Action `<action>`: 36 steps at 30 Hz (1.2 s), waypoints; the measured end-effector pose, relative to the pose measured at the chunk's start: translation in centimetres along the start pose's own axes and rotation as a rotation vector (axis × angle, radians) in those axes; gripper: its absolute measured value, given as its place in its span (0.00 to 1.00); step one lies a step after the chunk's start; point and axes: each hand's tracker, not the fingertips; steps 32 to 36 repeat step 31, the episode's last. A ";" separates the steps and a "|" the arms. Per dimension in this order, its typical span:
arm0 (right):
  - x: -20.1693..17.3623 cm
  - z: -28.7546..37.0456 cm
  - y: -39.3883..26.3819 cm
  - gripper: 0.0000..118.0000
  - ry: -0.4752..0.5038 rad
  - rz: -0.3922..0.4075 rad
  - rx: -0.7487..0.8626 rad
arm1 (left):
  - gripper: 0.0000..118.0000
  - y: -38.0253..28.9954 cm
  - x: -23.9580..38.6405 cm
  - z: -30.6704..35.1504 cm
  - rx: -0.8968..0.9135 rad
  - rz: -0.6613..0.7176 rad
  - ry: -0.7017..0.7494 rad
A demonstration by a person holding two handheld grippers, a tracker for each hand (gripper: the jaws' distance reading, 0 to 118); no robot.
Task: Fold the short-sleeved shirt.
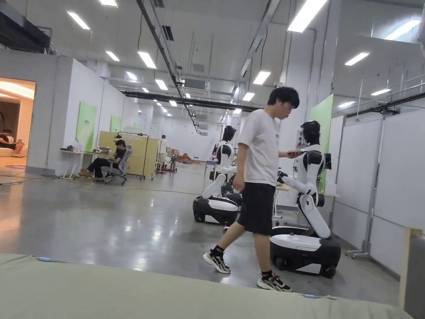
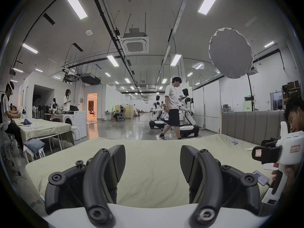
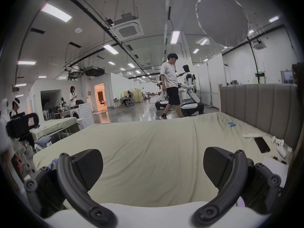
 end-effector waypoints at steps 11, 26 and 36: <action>1.4 -1.8 1.0 1.00 -0.179 -0.324 -0.156 | 0.58 -0.1 0.0 0.0 -0.019 0.042 -0.028; -0.3 -2.4 0.7 0.95 -0.239 -0.247 -0.193 | 0.58 0.1 1.0 -0.3 -0.037 0.040 -0.059; -1.1 -3.5 0.8 0.95 -0.313 -0.208 -0.240 | 0.58 -0.1 1.1 -0.5 -0.052 0.048 -0.070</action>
